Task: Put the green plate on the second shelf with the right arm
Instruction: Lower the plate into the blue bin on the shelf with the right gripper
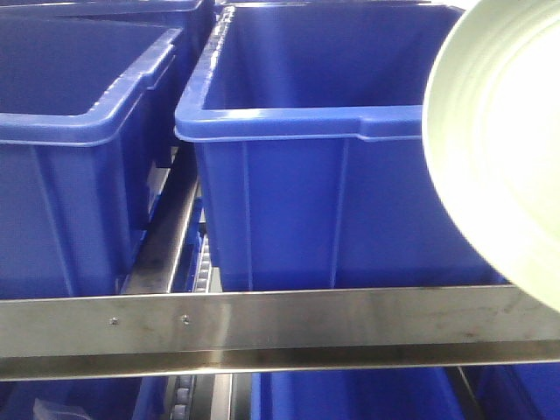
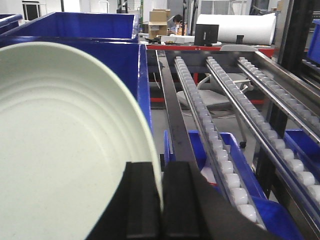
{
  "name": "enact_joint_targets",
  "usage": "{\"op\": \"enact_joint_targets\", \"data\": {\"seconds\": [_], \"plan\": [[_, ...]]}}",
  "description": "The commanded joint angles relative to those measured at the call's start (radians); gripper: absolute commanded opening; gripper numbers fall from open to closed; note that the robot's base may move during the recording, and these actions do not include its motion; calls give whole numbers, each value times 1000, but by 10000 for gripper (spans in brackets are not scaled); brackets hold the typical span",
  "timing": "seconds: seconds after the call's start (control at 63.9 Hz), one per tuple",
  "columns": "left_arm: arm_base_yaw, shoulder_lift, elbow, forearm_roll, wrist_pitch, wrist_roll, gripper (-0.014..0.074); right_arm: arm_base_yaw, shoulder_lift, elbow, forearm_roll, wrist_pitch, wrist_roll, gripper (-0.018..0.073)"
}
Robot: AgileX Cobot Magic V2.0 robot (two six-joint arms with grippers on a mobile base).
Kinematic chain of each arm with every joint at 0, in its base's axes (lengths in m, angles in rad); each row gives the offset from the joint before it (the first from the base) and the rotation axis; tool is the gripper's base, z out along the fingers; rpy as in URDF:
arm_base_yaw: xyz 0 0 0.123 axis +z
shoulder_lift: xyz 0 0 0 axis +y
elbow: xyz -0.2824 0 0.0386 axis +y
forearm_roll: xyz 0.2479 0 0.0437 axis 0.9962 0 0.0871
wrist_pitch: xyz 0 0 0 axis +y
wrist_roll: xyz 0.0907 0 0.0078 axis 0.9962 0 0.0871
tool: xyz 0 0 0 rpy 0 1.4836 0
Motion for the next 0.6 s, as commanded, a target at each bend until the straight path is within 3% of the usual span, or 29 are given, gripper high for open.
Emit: {"op": "enact_joint_targets", "data": {"seconds": [0.0,0.423,0.579], "plan": [[-5,-16,42,-6,-85,-1,130,-6,9,-35,0,-109,0,55],[-5,-16,42,-6,-85,-1,130,-6,9,-35,-1,-114,0,55],[-5,-16,42,-6,-85,-1,130,-5,9,-36,3,-223,46,55]]}}
